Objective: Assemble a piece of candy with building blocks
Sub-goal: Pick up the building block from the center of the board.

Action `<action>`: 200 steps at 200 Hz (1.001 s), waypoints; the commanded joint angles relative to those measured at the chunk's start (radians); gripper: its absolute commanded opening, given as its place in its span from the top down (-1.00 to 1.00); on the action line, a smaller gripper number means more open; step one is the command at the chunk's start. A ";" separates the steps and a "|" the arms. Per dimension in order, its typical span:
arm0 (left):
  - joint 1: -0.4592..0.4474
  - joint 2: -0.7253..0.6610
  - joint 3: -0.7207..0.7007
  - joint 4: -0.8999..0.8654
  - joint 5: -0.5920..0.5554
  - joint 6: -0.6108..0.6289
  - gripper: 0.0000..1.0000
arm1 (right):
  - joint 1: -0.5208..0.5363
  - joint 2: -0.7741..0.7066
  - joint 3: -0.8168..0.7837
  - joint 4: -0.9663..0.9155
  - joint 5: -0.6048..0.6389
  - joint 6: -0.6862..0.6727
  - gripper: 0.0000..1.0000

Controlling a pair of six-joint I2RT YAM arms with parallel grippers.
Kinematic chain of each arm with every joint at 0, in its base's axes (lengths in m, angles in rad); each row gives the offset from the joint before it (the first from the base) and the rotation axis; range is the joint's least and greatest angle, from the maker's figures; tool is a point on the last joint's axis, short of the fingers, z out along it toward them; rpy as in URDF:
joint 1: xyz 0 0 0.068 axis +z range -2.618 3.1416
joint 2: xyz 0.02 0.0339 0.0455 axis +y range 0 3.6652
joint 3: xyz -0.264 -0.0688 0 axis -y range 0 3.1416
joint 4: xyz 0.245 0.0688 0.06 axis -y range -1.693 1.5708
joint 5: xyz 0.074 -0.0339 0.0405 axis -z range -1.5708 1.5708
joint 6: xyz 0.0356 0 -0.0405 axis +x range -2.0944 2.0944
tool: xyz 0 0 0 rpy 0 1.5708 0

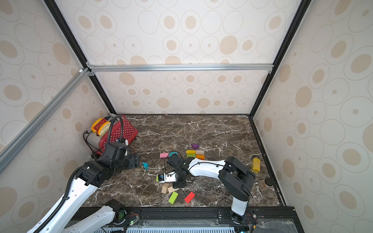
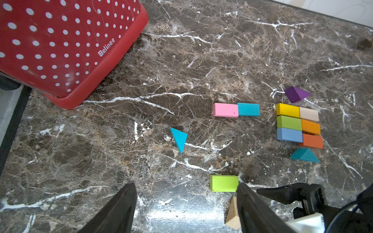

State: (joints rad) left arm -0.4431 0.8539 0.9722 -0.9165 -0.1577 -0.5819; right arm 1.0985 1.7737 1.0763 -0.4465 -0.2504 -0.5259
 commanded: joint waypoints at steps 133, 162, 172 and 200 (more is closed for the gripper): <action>0.009 -0.062 -0.056 0.017 0.012 0.075 -0.62 | -0.001 -0.042 -0.023 -0.092 -0.047 -0.092 -0.21; 0.009 -0.063 -0.064 0.022 0.015 0.076 -0.62 | 0.000 -0.012 -0.019 -0.098 -0.047 -0.093 -0.20; 0.008 -0.064 -0.066 0.024 0.015 0.076 -0.63 | -0.002 -0.006 -0.022 -0.092 -0.042 -0.091 -0.19; 0.009 -0.063 -0.069 0.028 0.015 0.076 -0.64 | 0.000 0.009 -0.021 -0.087 -0.006 -0.089 -0.19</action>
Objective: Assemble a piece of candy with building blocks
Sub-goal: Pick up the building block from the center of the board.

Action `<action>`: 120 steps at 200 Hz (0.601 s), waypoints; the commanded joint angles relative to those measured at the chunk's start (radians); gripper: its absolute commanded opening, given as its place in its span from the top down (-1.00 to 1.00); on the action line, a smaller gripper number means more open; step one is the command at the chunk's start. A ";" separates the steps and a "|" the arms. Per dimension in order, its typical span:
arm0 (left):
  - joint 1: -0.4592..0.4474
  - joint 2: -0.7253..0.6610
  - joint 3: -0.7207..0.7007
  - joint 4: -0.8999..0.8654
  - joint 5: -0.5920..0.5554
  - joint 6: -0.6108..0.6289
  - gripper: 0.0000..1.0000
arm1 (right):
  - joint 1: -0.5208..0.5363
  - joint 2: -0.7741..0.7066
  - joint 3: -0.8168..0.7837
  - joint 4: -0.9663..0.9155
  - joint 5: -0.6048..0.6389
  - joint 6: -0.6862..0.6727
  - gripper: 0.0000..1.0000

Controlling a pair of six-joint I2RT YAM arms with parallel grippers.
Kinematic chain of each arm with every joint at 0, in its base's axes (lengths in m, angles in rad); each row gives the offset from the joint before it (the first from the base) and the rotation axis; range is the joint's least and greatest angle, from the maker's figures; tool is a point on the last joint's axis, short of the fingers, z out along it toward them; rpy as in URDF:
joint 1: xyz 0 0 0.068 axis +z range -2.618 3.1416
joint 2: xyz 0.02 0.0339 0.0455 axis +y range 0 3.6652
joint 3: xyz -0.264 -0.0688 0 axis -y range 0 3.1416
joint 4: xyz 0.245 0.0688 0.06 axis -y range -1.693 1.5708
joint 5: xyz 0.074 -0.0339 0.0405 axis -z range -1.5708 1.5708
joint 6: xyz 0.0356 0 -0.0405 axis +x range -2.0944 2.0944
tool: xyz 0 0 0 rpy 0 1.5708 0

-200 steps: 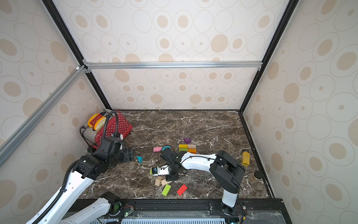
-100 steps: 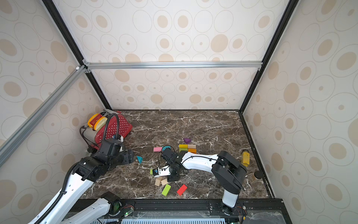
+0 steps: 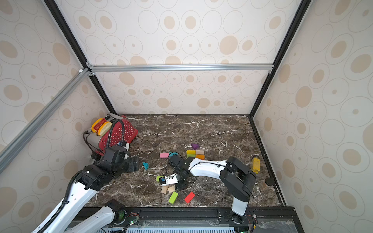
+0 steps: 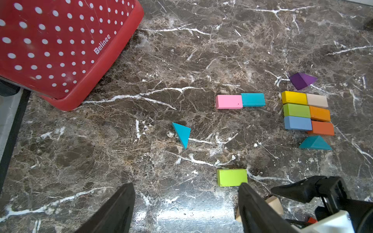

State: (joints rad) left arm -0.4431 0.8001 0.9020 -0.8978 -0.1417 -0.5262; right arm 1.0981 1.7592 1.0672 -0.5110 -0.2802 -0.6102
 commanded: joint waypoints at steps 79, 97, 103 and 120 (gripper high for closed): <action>0.007 -0.010 -0.006 0.016 -0.001 0.022 -0.64 | 0.003 0.087 0.020 0.021 0.006 0.010 -0.08; 0.008 -0.009 -0.006 0.016 -0.001 0.022 -0.64 | 0.003 0.104 0.028 0.023 -0.006 0.013 -0.03; 0.008 -0.009 -0.008 0.016 -0.001 0.022 -0.64 | 0.003 0.107 0.031 0.023 -0.010 0.014 -0.01; 0.009 -0.008 -0.007 0.016 0.000 0.022 -0.64 | 0.003 0.107 0.031 0.033 -0.022 0.012 0.07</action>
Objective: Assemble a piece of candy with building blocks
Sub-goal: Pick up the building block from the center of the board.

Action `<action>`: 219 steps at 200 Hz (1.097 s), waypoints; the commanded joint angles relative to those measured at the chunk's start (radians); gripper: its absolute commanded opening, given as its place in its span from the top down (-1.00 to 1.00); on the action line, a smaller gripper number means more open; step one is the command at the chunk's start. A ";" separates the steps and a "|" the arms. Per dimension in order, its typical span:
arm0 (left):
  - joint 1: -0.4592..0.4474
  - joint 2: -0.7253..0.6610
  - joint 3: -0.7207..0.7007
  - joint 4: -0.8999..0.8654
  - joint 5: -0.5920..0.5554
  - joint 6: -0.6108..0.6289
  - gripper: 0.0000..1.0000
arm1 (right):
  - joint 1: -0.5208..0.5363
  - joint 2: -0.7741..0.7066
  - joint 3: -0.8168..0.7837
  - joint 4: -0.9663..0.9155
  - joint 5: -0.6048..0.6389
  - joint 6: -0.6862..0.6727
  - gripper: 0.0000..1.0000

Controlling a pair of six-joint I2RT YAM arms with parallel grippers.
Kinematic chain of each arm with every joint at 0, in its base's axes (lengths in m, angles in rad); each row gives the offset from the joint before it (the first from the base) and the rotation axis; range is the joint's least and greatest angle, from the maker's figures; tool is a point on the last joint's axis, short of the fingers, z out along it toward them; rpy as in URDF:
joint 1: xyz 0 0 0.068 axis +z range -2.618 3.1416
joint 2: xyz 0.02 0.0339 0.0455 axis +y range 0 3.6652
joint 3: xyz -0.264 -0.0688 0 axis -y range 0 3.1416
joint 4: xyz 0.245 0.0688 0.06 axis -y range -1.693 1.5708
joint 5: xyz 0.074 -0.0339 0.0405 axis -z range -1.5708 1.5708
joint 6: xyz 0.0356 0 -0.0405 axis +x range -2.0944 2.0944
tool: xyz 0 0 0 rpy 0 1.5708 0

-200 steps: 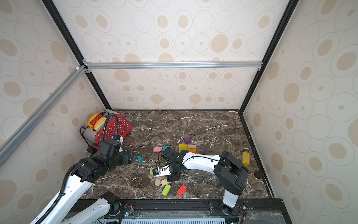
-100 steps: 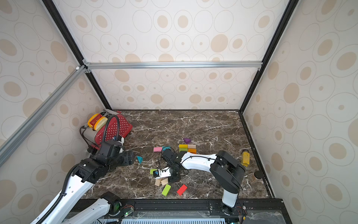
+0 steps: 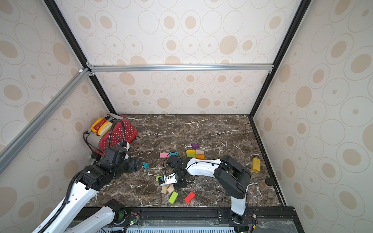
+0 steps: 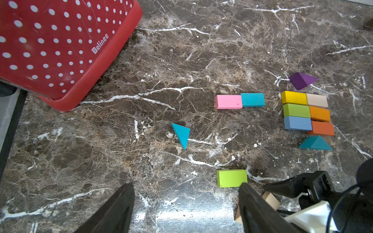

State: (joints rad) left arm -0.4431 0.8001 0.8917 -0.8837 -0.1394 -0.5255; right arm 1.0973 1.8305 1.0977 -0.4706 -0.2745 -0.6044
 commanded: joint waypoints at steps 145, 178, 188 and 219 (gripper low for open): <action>0.009 -0.008 -0.004 0.007 -0.002 0.021 -0.64 | 0.033 0.077 0.065 -0.036 -0.049 -0.082 -0.21; 0.008 -0.008 -0.004 0.007 0.000 0.022 -0.64 | 0.037 0.093 0.066 -0.031 -0.066 -0.080 -0.10; 0.008 -0.010 -0.005 0.007 -0.002 0.022 -0.64 | 0.038 0.093 0.064 -0.031 -0.070 -0.082 -0.05; 0.008 -0.013 -0.006 0.006 -0.003 0.021 -0.64 | 0.039 0.087 0.050 -0.019 -0.077 -0.082 0.14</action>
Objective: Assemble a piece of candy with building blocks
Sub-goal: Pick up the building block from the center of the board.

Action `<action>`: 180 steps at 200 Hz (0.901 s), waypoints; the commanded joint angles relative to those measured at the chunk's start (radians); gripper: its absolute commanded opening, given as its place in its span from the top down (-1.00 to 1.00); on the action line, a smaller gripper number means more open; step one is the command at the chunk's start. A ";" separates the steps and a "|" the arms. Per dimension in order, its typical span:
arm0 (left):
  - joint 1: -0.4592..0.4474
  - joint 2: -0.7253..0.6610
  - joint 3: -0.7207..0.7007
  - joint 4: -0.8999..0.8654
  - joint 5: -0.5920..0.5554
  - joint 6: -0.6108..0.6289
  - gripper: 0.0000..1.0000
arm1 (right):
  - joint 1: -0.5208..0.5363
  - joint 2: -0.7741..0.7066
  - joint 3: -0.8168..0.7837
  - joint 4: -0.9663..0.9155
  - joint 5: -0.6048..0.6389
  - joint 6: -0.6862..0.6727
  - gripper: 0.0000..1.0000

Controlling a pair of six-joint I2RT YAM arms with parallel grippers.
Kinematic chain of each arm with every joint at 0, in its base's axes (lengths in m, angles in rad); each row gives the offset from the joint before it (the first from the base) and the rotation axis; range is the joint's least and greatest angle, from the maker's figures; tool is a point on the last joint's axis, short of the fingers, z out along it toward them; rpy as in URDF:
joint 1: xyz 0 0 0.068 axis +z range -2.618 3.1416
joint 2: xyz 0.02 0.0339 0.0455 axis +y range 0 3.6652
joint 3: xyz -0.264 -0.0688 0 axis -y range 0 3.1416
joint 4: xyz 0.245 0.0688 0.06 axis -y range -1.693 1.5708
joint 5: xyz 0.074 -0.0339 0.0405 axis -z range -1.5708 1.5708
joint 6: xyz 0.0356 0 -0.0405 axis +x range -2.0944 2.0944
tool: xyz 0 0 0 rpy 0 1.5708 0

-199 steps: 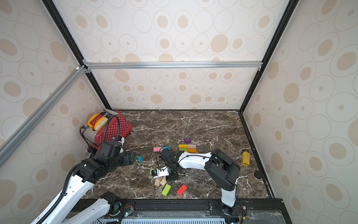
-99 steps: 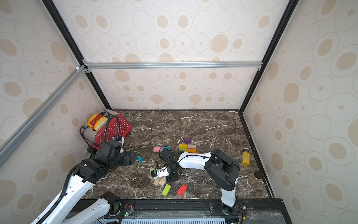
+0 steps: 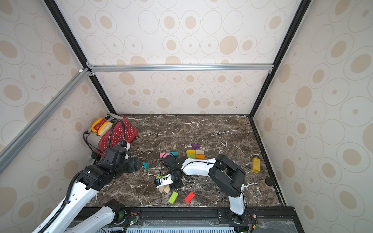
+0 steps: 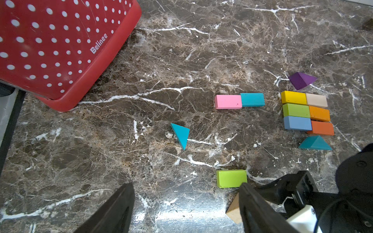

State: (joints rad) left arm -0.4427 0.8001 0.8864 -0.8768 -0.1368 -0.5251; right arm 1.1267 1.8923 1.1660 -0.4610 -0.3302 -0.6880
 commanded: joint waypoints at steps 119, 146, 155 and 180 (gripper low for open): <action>0.008 -0.021 -0.003 0.004 0.002 0.022 -0.64 | -0.123 -0.153 -0.127 0.022 0.016 0.019 0.32; 0.008 -0.024 -0.004 0.004 0.003 0.023 -0.64 | -0.178 -0.111 -0.060 0.033 0.025 0.052 0.33; 0.008 -0.025 -0.004 0.005 0.002 0.023 -0.65 | -0.181 -0.082 -0.019 0.030 0.034 0.073 0.33; 0.008 -0.026 -0.004 0.005 0.002 0.023 -0.65 | -0.183 0.025 0.126 -0.019 0.063 0.109 0.32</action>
State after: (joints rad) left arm -0.4431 0.7853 0.8810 -0.8761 -0.1356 -0.5240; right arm 0.9401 1.8332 1.1824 -0.4465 -0.2878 -0.6342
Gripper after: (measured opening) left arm 0.824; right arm 0.342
